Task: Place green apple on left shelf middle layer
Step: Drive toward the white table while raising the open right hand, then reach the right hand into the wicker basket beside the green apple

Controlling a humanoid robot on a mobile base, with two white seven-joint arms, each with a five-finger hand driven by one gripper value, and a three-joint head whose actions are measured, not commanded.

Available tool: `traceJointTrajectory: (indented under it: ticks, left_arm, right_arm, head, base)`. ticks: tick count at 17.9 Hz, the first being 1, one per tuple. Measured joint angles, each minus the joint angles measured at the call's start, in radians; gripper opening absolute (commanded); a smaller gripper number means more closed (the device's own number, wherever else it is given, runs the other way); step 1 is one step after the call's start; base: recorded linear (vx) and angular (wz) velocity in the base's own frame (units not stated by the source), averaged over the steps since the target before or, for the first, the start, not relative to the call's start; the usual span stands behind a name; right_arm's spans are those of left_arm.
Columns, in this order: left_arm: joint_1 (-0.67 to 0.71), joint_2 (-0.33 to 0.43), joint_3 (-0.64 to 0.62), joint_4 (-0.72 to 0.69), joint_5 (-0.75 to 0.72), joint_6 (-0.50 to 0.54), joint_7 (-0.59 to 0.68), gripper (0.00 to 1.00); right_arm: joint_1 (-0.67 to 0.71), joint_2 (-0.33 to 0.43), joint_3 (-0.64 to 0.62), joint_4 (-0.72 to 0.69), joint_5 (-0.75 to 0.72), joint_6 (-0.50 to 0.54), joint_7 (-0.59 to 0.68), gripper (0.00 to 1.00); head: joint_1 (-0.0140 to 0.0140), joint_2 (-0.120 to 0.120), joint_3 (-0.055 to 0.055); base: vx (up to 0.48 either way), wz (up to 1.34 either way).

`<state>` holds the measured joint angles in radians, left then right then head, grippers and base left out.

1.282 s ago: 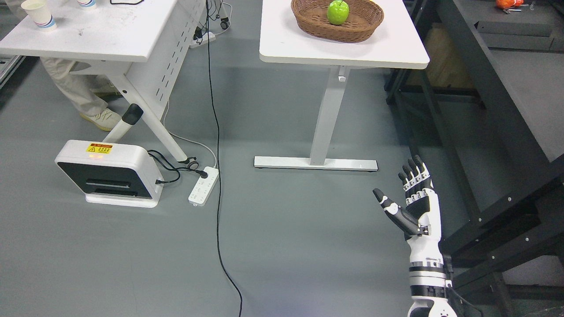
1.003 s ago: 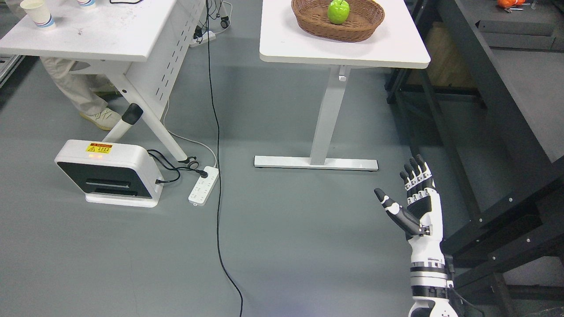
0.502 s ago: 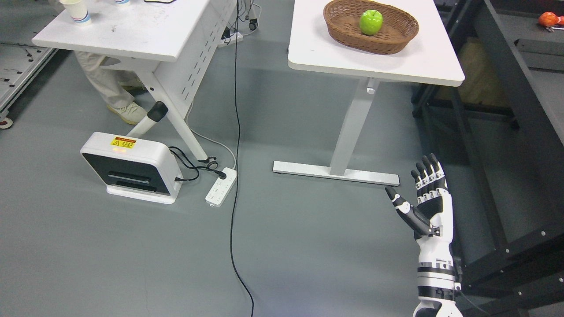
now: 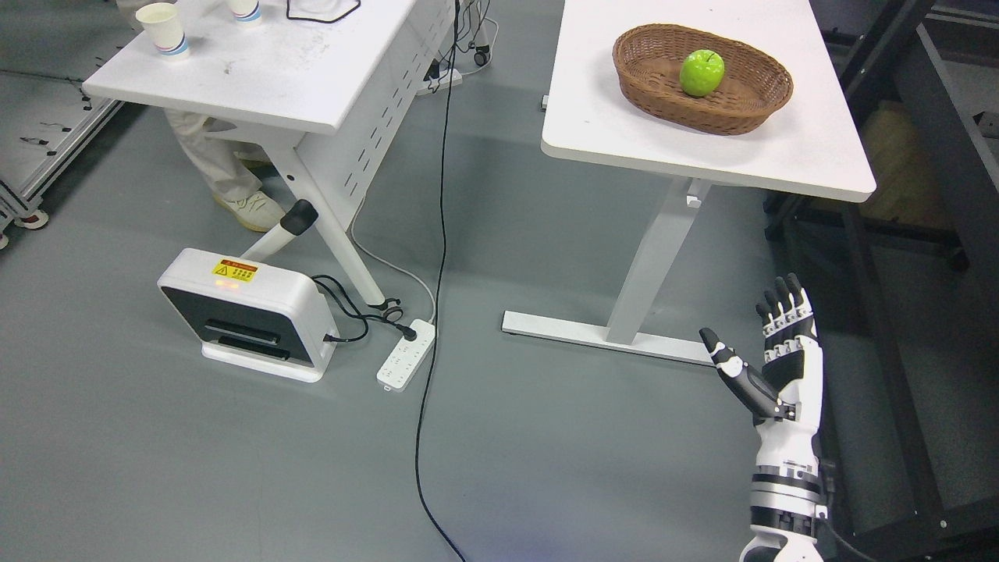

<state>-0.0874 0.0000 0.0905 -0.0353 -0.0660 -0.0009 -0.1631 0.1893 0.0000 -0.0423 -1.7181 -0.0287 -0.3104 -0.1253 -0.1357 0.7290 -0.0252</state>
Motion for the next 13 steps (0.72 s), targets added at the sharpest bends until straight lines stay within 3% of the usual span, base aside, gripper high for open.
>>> traceJointTrajectory:
  ticks: [5, 7, 11, 13]
  left_arm:
    - [0.000, 0.000, 0.000, 0.000, 0.000, 0.000, 0.000, 1.00]
    - [0.000, 0.000, 0.000, 0.000, 0.000, 0.000, 0.000, 1.00]
    - [0.000, 0.000, 0.000, 0.000, 0.000, 0.000, 0.000, 1.00]
    - [0.000, 0.000, 0.000, 0.000, 0.000, 0.000, 0.000, 1.00]
  right_arm:
    - [-0.010, 0.000, -0.005, -0.001, 0.293, 0.019, -0.143, 0.99]
    - [-0.011, -0.008, -0.009, -0.001, 0.358, 0.022, -0.161, 1.00]
    - [-0.010, -0.015, -0.015, -0.002, 0.434, -0.077, -0.169, 0.98]
    - [-0.015, -0.012, -0.013, 0.000, 0.469, -0.047, -0.171, 0.97]
  head:
    - [0.0000, 0.000, 0.000]
    - [0.0000, 0.000, 0.000]
    - [0.0000, 0.000, 0.000]
    - [0.0000, 0.000, 0.000]
  base:
    - [0.269, -0.15]
    - [0.294, -0.16]
    - [0.308, -0.18]
    - [0.317, -0.15]
